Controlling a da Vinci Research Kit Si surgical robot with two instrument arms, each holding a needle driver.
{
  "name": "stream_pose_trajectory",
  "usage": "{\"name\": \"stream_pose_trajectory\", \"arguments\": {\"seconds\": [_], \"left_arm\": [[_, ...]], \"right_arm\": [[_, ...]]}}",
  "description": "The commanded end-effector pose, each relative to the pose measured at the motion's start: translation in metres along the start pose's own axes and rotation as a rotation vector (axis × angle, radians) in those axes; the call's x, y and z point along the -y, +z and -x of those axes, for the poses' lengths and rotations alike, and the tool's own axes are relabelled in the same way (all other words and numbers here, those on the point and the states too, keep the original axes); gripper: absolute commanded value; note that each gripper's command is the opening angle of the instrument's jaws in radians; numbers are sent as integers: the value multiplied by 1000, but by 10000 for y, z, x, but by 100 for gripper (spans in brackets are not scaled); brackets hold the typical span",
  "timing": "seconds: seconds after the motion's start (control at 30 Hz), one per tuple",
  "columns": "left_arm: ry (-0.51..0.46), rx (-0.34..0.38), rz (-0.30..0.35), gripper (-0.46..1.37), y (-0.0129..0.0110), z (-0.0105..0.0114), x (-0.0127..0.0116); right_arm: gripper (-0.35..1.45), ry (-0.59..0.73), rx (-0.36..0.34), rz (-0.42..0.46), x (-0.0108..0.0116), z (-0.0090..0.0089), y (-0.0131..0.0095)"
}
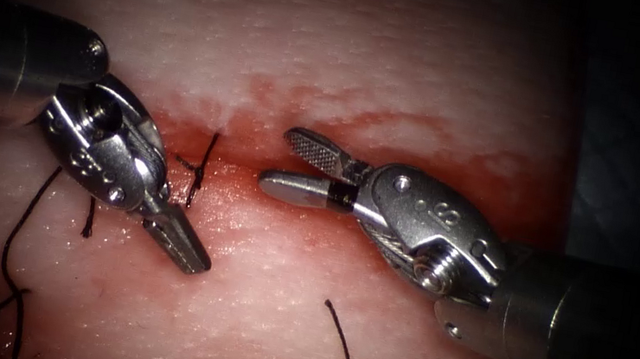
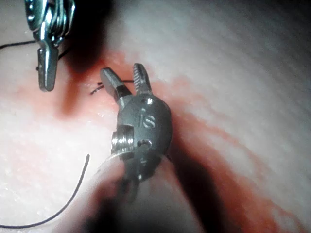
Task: Wound Closure
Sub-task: With the left tool, grasp the suture and pull the needle into view
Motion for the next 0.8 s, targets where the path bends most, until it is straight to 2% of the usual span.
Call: {"name": "stream_pose_trajectory", "arguments": {"seconds": [0.03,0.3,0.8], "left_arm": [[6,0,9,-35,0,0,0],[-52,1,3,-35,-3,1,0],[-51,6,-1,-35,-1,1,-3]], "right_arm": [[29,0,0,2,0,0,0],[31,1,1,2,-1,-1,-1],[31,-4,1,1,0,-2,-2]]}}
